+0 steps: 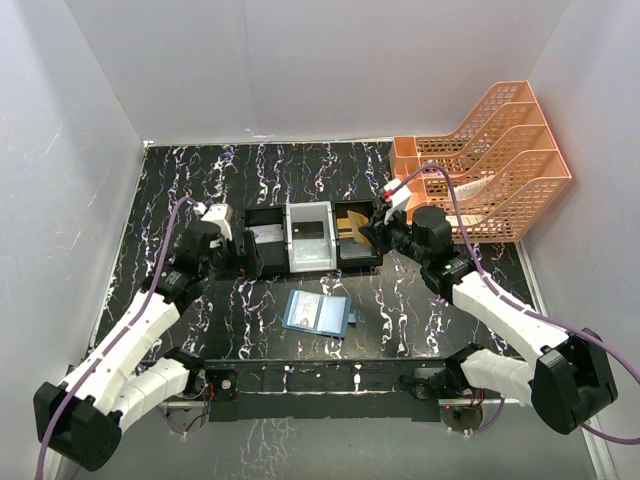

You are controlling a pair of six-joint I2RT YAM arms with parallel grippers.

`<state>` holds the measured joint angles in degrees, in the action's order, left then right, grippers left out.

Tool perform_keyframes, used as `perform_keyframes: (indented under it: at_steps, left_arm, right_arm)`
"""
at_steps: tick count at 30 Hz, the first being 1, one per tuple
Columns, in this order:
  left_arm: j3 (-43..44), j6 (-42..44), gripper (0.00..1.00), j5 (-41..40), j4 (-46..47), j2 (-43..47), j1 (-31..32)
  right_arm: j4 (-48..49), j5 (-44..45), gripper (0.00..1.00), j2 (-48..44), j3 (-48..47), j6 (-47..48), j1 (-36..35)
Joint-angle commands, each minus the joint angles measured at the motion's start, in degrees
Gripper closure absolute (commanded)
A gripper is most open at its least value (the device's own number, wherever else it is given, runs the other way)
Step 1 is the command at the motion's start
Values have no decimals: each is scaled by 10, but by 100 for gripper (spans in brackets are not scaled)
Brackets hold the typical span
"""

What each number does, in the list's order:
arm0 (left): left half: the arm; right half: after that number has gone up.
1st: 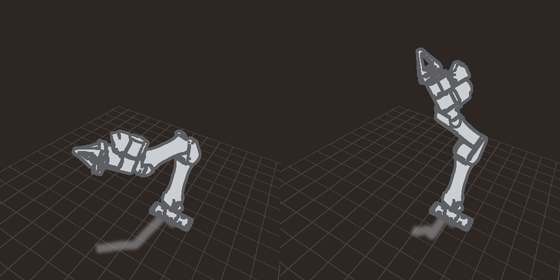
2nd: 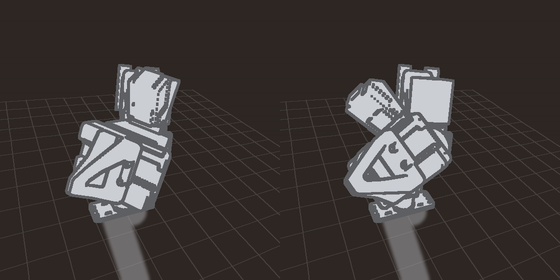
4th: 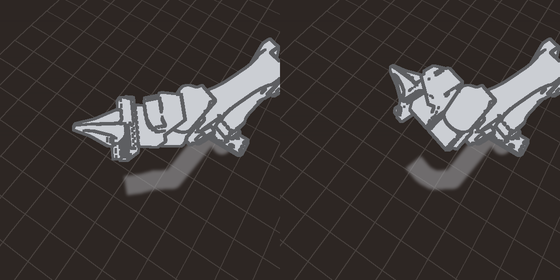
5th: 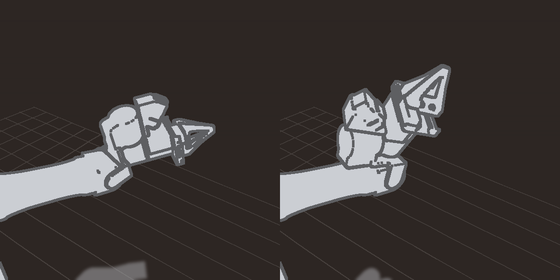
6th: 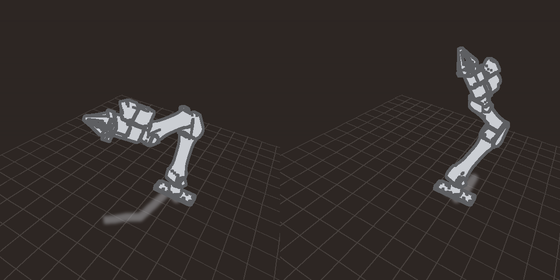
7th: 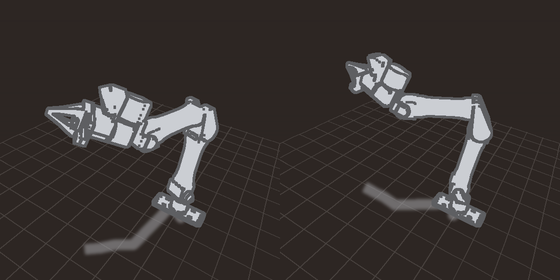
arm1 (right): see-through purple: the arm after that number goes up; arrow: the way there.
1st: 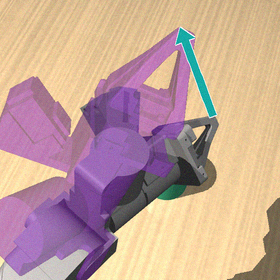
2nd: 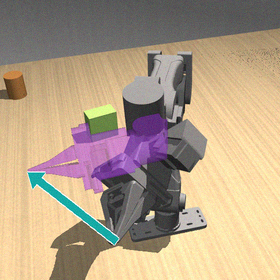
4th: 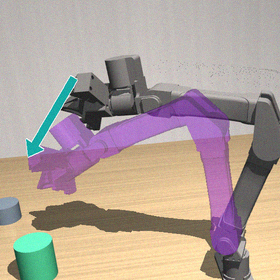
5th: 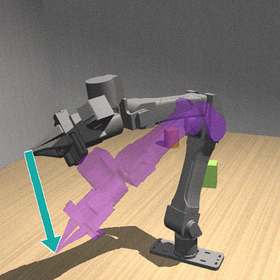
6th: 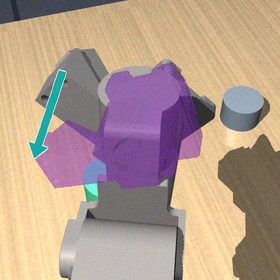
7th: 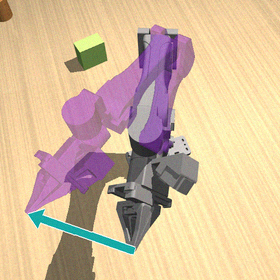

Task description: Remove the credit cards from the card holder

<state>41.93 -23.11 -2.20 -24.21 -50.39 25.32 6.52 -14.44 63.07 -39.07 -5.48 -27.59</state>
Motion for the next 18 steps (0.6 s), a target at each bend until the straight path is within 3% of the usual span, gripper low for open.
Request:
perform_keyframes:
  at_steps: [1,8,18]
  left_arm:
    - [24,22,1,6,-21,-26,-55]
    - [7,6,1,-22,-17,20,-67]
    - [2,16,1,-21,-7,30,-67]
  right_arm:
    - [40,33,100,-7,1,210,1]
    - [19,95,100,56,-44,322,1]
    - [27,62,100,154,-82,434,1]
